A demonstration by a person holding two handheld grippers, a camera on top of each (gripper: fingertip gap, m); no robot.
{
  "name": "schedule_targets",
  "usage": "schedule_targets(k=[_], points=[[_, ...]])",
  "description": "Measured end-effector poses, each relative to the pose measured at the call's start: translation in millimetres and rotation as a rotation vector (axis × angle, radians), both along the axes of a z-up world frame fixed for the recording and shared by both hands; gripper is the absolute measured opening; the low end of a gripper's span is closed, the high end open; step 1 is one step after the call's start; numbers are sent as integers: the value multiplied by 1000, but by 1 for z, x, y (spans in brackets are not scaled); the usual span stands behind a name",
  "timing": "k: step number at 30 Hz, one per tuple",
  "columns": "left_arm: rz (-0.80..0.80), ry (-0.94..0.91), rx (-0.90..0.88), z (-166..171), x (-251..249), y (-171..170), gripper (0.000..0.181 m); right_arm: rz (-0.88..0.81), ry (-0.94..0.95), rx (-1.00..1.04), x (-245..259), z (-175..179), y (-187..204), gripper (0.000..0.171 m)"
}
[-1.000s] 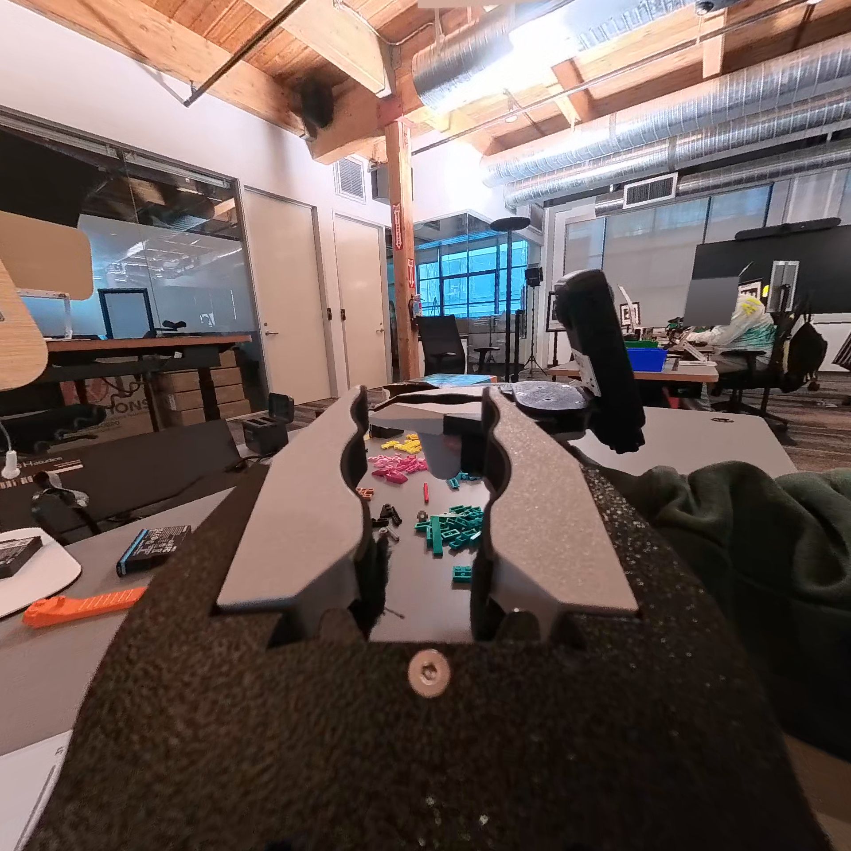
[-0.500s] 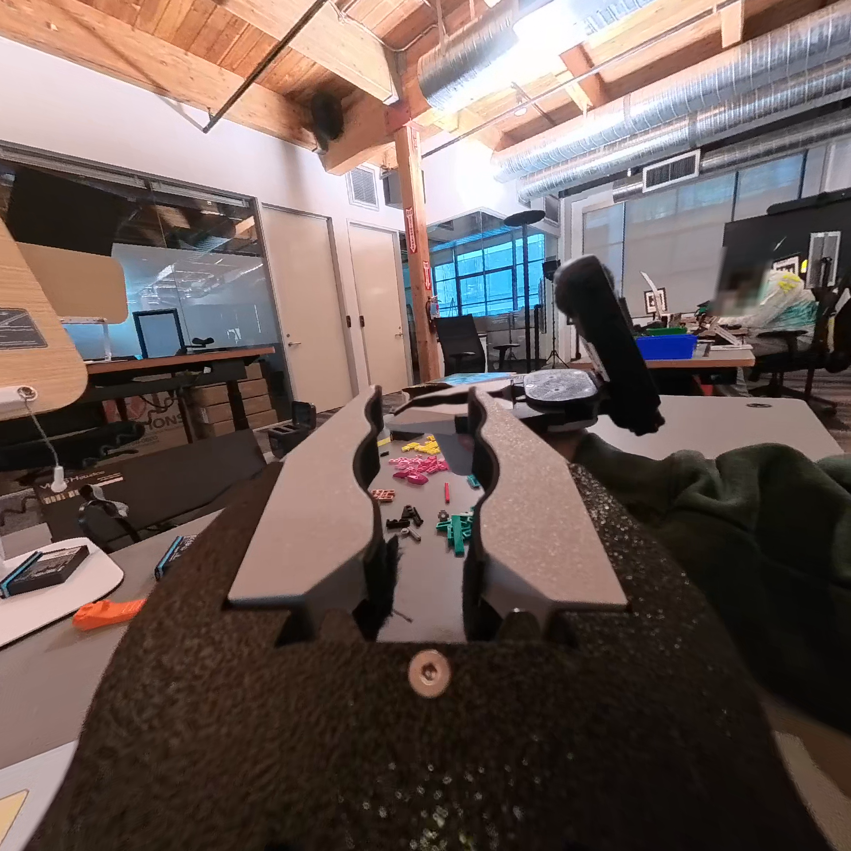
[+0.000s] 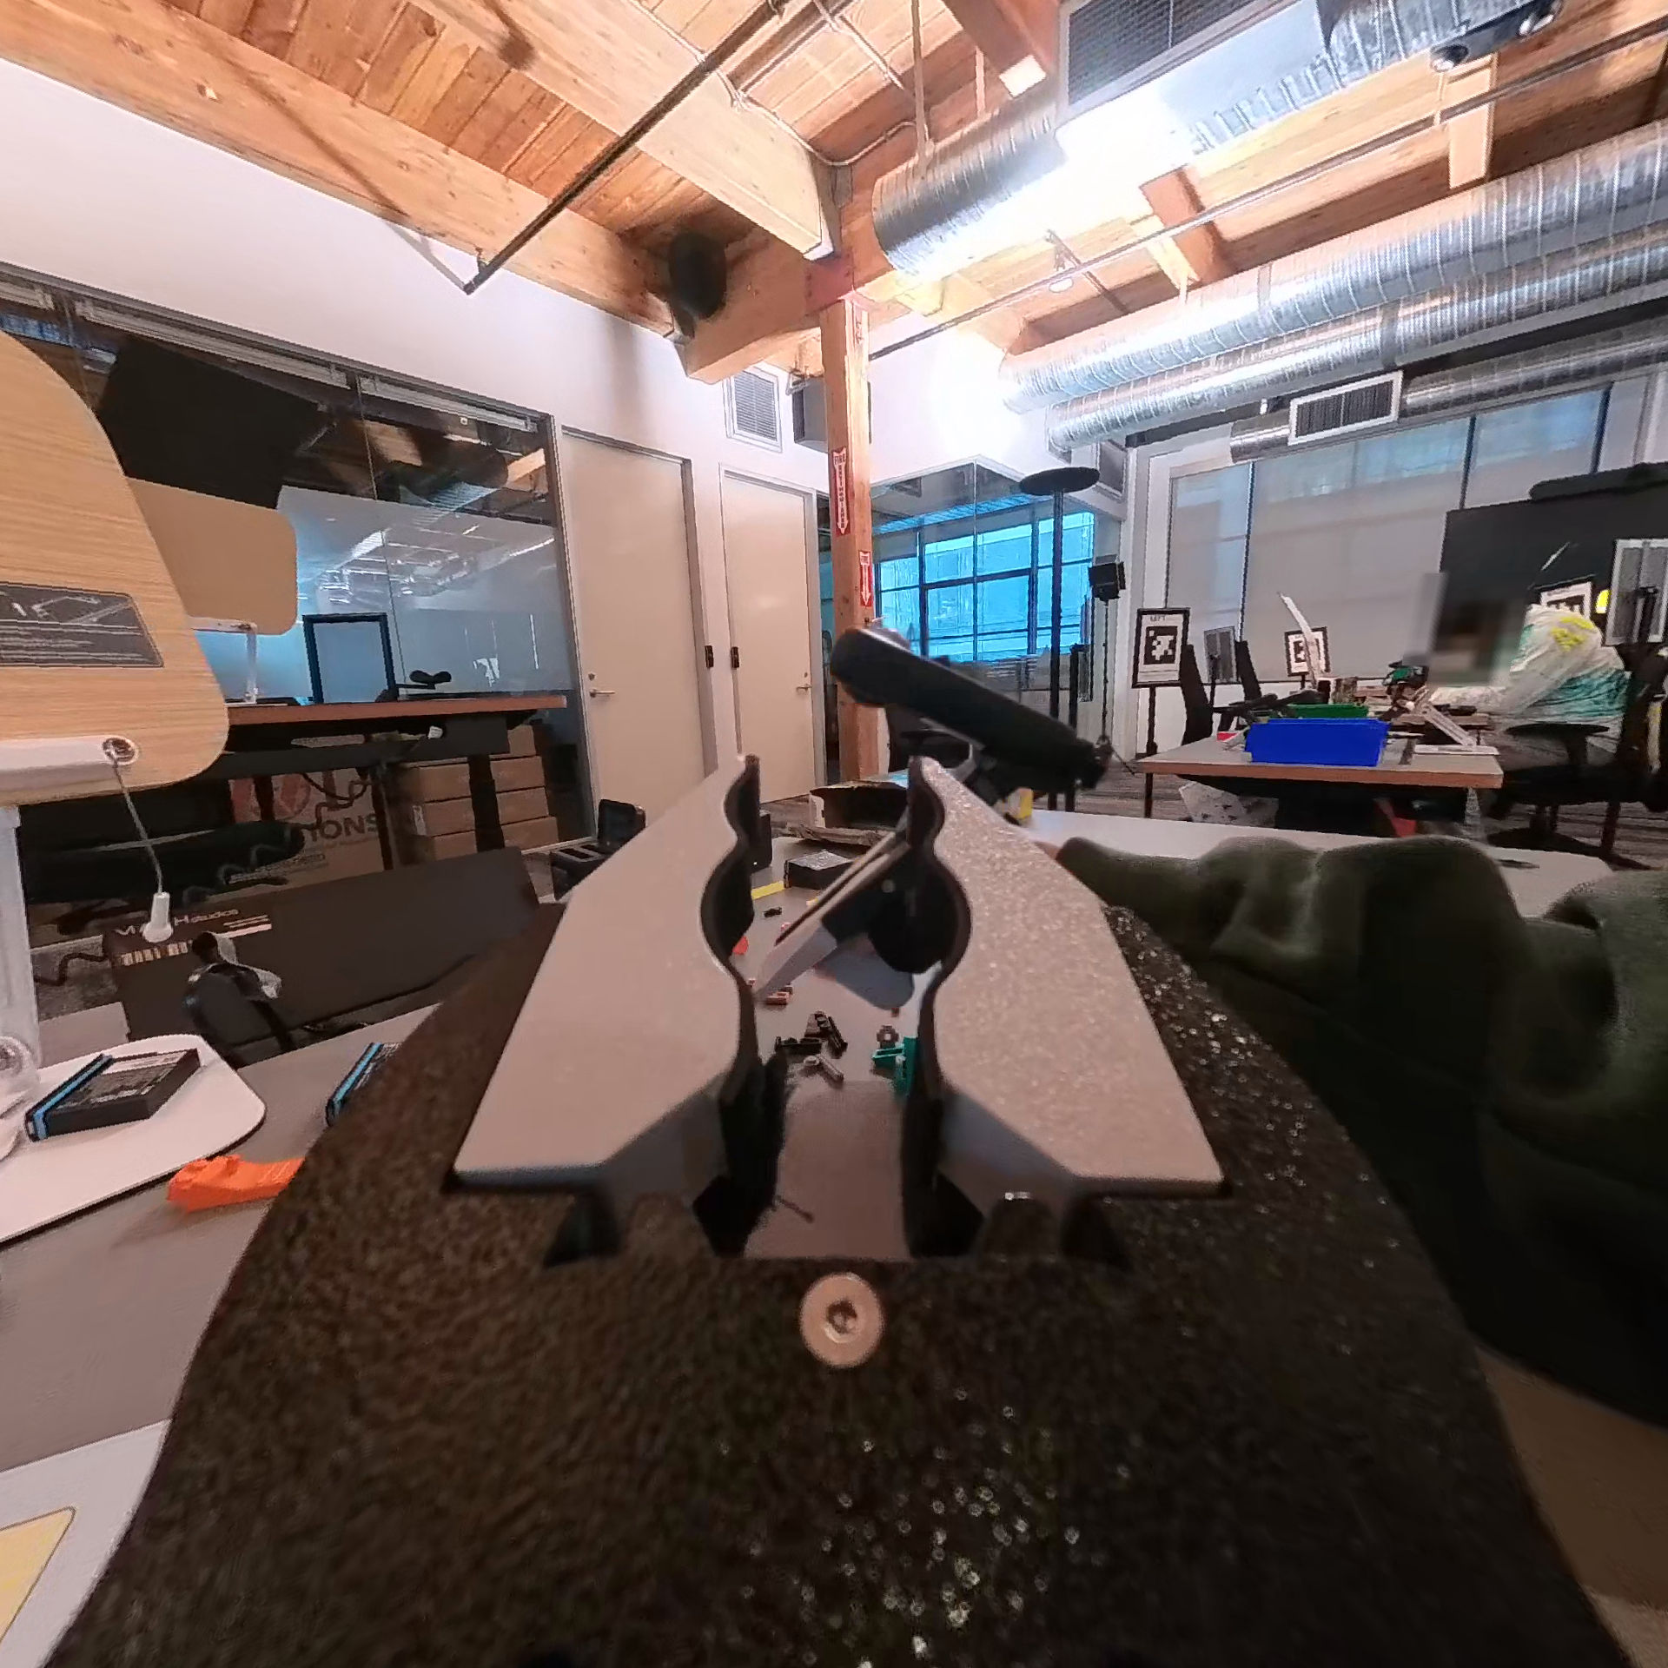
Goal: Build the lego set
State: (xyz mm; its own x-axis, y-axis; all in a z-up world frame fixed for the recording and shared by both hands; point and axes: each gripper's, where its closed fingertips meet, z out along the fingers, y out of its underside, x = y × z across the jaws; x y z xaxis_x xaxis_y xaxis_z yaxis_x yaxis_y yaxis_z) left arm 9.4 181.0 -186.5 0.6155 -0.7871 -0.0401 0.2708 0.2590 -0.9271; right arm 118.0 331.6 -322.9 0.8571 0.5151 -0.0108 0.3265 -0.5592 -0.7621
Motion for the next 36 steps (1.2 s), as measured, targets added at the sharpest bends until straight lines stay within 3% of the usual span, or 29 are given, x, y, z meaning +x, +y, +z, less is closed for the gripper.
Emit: schedule_targets(k=[5, 13, 20, 25, 29, 36], points=[[-2, -4, 0, 1, 0, 0, 28, -34, -56, -136, -3, -21, 6, 27], [-5, -11, -3, 2, -1, 0, 27, -45, -82, -142, -11, -31, 14, 32], [-7, -12, -9, 1, -1, 1, 27, -76, -77, -124, -9, -31, 17, 15], [9, -22, -15, 2, -6, 5, 27, -47, -85, -120, -8, -31, 12, 14], [32, -29, -18, 2, -11, 10, 27, 52, -52, -114, -16, -16, -16, 14], [54, -95, -60, 5, -24, 19, 27, 531, -76, -7, -54, 4, -125, 14]])
